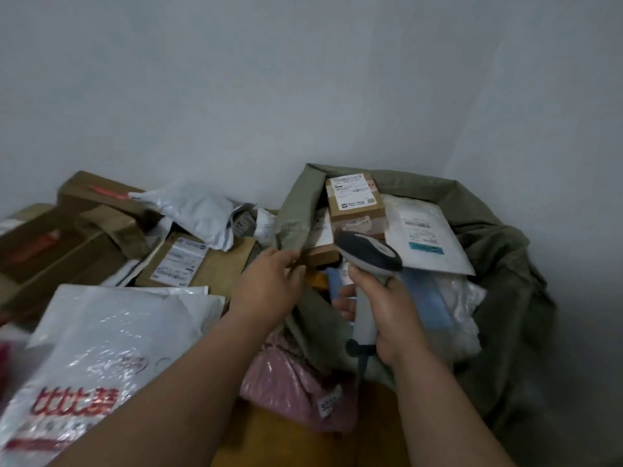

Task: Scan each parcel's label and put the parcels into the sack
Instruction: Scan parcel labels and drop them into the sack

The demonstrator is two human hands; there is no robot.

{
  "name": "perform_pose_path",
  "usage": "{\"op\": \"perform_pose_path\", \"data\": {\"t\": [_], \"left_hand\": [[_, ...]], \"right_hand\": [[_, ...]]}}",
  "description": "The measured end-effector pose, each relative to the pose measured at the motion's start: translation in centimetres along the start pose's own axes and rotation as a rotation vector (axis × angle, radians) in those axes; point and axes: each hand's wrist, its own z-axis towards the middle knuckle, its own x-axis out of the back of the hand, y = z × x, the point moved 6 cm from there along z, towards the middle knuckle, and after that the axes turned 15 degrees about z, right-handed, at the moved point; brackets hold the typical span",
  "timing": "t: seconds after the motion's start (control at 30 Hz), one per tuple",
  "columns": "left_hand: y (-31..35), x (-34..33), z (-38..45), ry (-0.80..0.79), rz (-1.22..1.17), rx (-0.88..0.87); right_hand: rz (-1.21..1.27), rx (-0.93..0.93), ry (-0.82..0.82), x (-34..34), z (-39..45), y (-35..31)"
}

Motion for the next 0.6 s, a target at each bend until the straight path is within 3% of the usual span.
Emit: {"op": "perform_pose_path", "data": {"t": [0.27,0.4,0.5,0.6], "left_hand": [[-16.4,7.7,-10.2,0.041,-0.033,0.312],[-24.1,9.3,-15.2,0.024,-0.174,0.507],[-27.8,9.0,-17.9,-0.072,-0.123,0.583],[-29.0,7.6,-19.0,-0.275,0.086,0.513]], "right_hand": [[-0.146,-0.114,-0.049,-10.5,-9.0,10.2],[-0.184,-0.167,-0.081,-13.0,-12.1,15.0],[-0.203,-0.169,-0.097,-14.1,-13.0,17.2],[-0.152,-0.237,-0.072,-14.8,-12.6,18.6]]}}
